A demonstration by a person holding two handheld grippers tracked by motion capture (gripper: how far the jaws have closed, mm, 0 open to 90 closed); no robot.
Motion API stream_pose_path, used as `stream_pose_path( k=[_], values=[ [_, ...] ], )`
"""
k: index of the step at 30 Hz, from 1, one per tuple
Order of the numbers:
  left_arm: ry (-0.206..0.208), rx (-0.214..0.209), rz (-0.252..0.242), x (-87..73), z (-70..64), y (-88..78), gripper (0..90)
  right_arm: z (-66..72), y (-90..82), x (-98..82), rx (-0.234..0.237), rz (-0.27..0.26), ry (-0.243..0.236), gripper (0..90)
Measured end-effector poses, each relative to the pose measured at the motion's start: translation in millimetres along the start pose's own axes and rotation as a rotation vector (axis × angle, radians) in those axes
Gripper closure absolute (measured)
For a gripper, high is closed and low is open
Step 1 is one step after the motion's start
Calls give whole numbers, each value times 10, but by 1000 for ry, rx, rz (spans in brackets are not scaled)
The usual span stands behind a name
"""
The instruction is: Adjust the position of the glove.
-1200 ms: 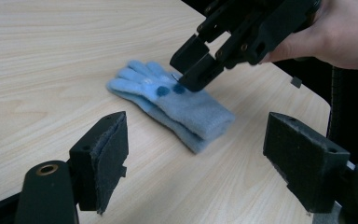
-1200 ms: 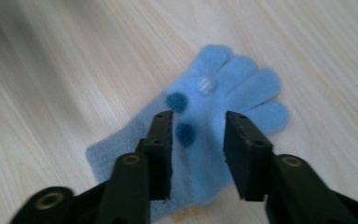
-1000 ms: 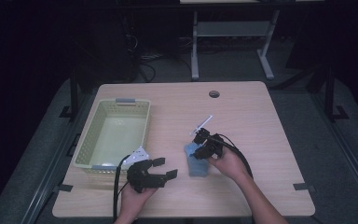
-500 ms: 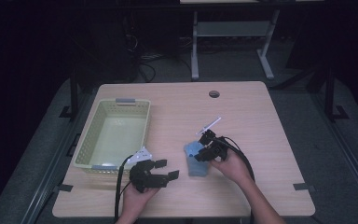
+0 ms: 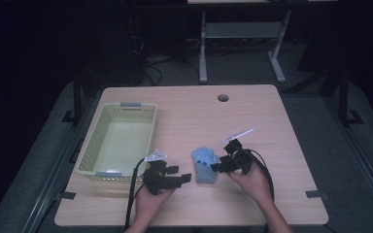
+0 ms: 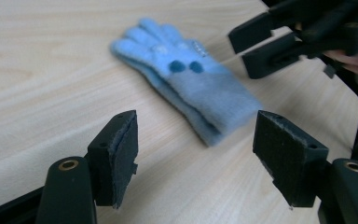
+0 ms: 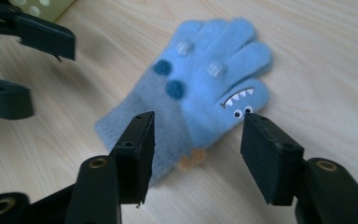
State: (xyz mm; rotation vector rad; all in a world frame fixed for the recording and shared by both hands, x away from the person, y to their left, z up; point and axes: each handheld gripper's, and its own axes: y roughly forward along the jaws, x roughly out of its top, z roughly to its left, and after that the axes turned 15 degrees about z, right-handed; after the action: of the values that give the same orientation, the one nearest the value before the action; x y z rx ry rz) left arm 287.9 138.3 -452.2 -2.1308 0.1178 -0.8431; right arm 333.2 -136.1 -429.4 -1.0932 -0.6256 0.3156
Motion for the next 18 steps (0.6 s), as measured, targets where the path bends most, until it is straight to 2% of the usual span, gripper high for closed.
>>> stream_pose_path(
  k=[7,9,11,14,16,18],
  values=[
    [-97,-103,40,100,38,171,330,-46,73,-122,70,-40,63,407],
    [-114,-104,35,117,45,188,344,-58,95,-157,88,-44,94,400],
    [-142,-122,23,134,60,202,359,-70,118,-200,122,-63,125,400],
    [-170,-140,12,156,85,225,383,-83,149,-253,141,-83,160,408],
    [-183,-152,18,166,97,247,393,-102,170,-282,160,-95,176,415],
    [-188,-144,25,171,93,274,396,-109,189,-306,179,-109,193,425]
  ],
)
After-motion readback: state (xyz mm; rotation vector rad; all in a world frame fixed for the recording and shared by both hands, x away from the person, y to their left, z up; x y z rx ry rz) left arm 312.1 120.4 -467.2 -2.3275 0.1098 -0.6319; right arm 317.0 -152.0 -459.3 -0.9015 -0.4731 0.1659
